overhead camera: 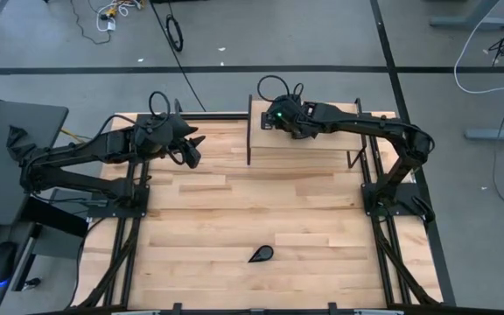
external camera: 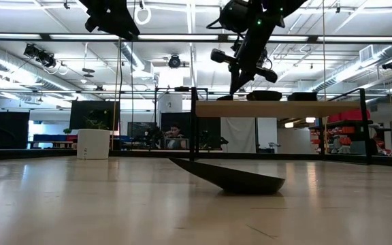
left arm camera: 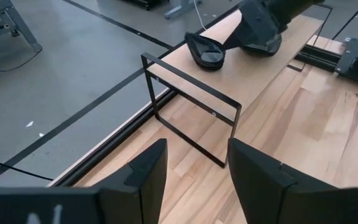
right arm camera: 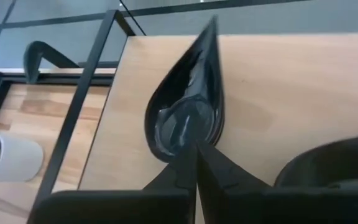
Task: Pick & Place Mini shaped plates
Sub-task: Stack the drop-shaped plate on top of the drop-shaped plate on the shelf
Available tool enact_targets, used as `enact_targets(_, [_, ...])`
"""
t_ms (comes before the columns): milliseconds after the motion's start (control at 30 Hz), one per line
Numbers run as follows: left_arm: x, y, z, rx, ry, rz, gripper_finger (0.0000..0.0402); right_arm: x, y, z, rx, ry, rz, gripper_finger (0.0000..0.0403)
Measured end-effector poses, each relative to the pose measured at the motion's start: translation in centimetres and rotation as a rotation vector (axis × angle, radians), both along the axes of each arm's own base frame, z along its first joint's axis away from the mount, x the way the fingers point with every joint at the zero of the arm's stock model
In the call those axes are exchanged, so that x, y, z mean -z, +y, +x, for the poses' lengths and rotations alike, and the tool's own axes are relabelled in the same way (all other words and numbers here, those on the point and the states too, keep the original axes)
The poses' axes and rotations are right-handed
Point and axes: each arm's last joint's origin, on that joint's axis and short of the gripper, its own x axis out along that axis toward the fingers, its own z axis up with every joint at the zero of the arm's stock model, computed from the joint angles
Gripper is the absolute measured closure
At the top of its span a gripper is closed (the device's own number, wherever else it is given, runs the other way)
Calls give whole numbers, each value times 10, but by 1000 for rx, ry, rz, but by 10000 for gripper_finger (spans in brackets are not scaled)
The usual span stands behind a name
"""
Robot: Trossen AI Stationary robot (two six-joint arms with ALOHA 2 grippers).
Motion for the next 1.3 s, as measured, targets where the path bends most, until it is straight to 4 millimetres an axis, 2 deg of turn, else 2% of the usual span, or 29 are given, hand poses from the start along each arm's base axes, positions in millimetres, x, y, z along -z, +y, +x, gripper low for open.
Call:
enact_targets(233, [0, 0, 0, -8, -11, -13, 228, -2, -4, -2, -29, 22, -27, 394])
enact_targets(333, [0, 0, 0, -9, -13, -14, 228, -14, 5, -3, -55, -1, -73, 396])
enact_targets(433, [0, 0, 0, -9, -13, -14, 228, -28, 25, -3, -135, -24, -114, 400])
enact_targets(567, [0, 0, 0, -9, -13, -14, 228, -42, 62, 0, -297, -31, -164, 399])
enact_targets(733, [0, 0, 0, -6, -9, -10, 228, -42, 119, 10, -620, -43, -107, 398])
enact_targets(900, [0, 0, 0, 1, -9, -14, 228, -21, 179, 23, -1014, -26, 53, 392])
enact_targets(1033, [1, -2, 0, 44, -4, -41, 228, 9, 218, 34, -1291, 19, 189, 366])
enact_targets(1133, [2, -3, 1, 83, -2, -67, 228, 40, 239, 46, -1469, 85, 206, 333])
enact_targets(1300, [4, -4, 0, 128, 12, -102, 228, 88, 260, 67, -1691, 118, 109, 280])
